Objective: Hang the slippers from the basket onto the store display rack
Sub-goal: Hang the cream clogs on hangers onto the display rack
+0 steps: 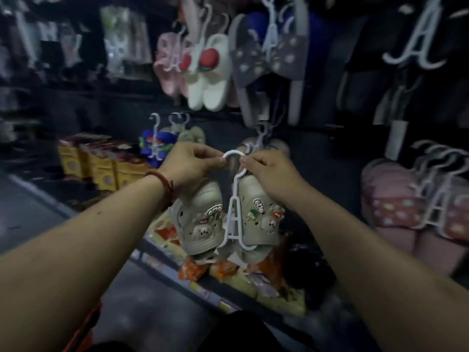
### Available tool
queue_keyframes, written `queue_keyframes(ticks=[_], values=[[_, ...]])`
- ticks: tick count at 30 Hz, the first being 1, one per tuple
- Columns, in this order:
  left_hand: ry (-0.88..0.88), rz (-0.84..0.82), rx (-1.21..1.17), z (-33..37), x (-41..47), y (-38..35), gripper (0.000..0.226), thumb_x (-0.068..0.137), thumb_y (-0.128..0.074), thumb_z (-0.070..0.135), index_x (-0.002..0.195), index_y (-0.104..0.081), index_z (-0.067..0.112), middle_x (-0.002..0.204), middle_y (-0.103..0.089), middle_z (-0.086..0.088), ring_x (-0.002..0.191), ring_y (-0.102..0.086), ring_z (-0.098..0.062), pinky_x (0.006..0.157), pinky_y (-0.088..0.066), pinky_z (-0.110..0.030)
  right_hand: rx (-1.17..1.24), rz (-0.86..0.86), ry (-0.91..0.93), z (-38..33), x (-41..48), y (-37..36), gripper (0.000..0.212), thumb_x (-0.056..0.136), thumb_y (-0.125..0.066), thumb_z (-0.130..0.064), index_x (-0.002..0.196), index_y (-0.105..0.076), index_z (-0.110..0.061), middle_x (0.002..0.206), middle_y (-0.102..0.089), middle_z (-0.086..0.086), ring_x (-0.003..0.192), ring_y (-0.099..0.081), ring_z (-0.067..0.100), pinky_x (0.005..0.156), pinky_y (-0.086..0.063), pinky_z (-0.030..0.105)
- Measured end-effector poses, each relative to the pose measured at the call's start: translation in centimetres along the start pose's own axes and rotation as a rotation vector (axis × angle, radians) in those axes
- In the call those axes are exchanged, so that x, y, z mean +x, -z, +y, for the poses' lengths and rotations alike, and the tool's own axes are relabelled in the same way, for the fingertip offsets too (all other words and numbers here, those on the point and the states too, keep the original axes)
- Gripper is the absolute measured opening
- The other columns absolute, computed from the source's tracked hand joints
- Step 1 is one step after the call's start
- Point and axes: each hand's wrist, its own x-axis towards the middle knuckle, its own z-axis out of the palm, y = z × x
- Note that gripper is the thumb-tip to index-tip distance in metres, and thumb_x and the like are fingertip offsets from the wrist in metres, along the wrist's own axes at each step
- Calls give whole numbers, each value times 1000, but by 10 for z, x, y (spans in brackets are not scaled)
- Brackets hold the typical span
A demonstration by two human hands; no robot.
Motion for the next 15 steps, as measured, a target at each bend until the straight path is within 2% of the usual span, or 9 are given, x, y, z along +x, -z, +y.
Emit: queue_keyframes(ticks=[1, 3, 6, 8, 10, 12, 13, 15], values=[[-1, -31, -20, 3, 7, -16, 4, 86, -76, 13, 84, -76, 16, 78, -74, 2, 68, -65, -2, 68, -51, -18, -17, 22, -19, 9, -4, 14, 32, 100, -58, -21, 77, -74, -6, 65, -61, 10, 58, -50, 3, 57, -40, 24], [-15, -91, -71, 9, 18, -49, 7, 88, -74, 11, 81, -74, 14, 77, -72, -2, 67, -63, -5, 67, -52, -19, -63, 73, -48, 25, -11, 39, 32, 100, -58, -22, 78, -73, -4, 69, -65, 10, 64, -53, 7, 61, -42, 31], [-72, -145, -104, 13, 33, -92, 11, 88, -73, 10, 78, -74, 15, 74, -72, -1, 66, -64, -5, 67, -52, -20, -93, 145, -100, 49, -14, 68, 37, 99, -59, -21, 63, -66, -17, 52, -53, -9, 51, -44, 1, 52, -35, 24], [-96, -161, -149, 14, 45, -115, 9, 87, -75, 11, 79, -76, 14, 75, -75, -1, 72, -68, -8, 73, -55, -24, -125, 193, -131, 64, -13, 83, 36, 99, -59, -21, 68, -67, -5, 54, -54, 0, 52, -44, 4, 55, -37, 30], [-118, -159, -166, 16, 56, -137, 5, 87, -74, 10, 83, -77, 11, 78, -76, -3, 75, -69, -10, 75, -57, -24, -145, 216, -132, 79, -9, 97, 36, 100, -58, -24, 79, -68, 4, 73, -64, 21, 63, -56, 24, 63, -45, 38], [-174, -161, -153, 21, 67, -157, 6, 88, -72, 8, 85, -77, 9, 77, -75, -3, 71, -66, -3, 71, -55, -18, -170, 247, -144, 93, -3, 110, 36, 100, -57, -25, 82, -69, 3, 81, -66, 26, 72, -59, 36, 69, -48, 41], [-201, -158, -142, 24, 73, -166, 6, 89, -72, 9, 84, -76, 10, 75, -73, 0, 69, -64, 0, 69, -53, -16, -185, 266, -153, 98, 1, 117, 35, 100, -57, -25, 82, -70, 2, 81, -66, 25, 68, -57, 33, 67, -47, 39], [-233, -151, -126, 28, 89, -184, 6, 89, -72, 13, 84, -76, 14, 75, -72, 1, 71, -66, -3, 74, -53, -22, -218, 302, -166, 106, 9, 130, 35, 100, -57, -25, 82, -71, 2, 78, -66, 23, 62, -52, 18, 63, -43, 37]])
